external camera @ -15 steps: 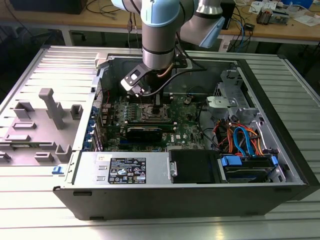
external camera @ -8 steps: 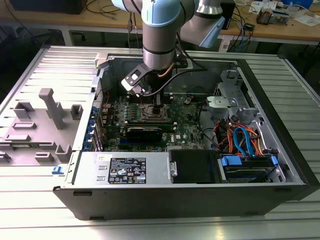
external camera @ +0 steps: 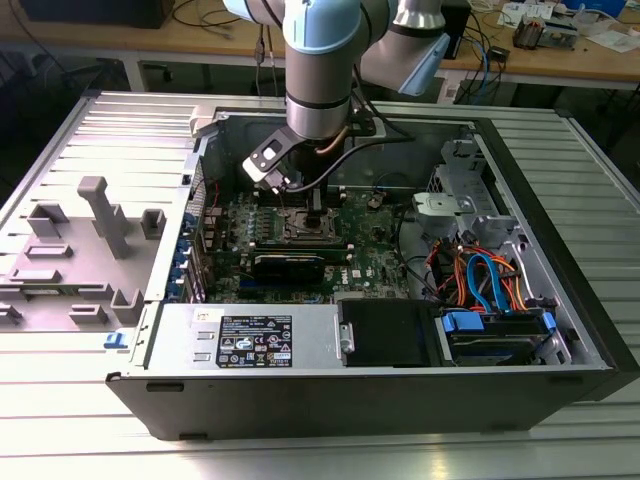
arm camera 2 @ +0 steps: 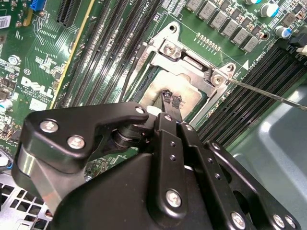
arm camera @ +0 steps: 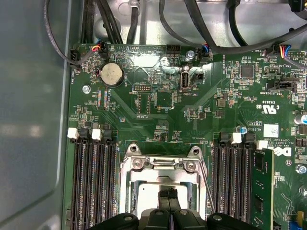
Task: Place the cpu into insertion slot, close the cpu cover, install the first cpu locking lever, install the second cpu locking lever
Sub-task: 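Install the first cpu locking lever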
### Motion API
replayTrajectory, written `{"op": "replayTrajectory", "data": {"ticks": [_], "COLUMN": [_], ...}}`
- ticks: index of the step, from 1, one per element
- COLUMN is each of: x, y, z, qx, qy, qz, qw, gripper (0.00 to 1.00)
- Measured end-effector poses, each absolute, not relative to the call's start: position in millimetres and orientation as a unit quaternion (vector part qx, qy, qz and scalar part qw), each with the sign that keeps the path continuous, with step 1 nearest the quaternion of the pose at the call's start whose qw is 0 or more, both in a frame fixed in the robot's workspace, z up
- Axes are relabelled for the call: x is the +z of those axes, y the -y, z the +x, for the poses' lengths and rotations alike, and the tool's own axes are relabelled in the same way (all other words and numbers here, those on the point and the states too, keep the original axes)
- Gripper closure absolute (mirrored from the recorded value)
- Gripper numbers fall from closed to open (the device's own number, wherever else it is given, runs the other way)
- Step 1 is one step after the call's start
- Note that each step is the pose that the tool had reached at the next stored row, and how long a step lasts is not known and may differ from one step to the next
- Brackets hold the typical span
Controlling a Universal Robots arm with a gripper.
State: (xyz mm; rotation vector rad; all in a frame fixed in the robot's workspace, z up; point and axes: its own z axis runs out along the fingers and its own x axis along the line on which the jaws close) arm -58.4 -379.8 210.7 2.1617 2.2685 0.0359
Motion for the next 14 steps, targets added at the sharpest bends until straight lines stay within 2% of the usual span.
{"op": "replayTrajectory", "data": {"ticks": [14], "x": [226], "y": [380], "z": [-58], "qx": [0.012], "qy": [-0.763], "qz": [0.647], "qw": [0.003], "gripper": [0.89]}}
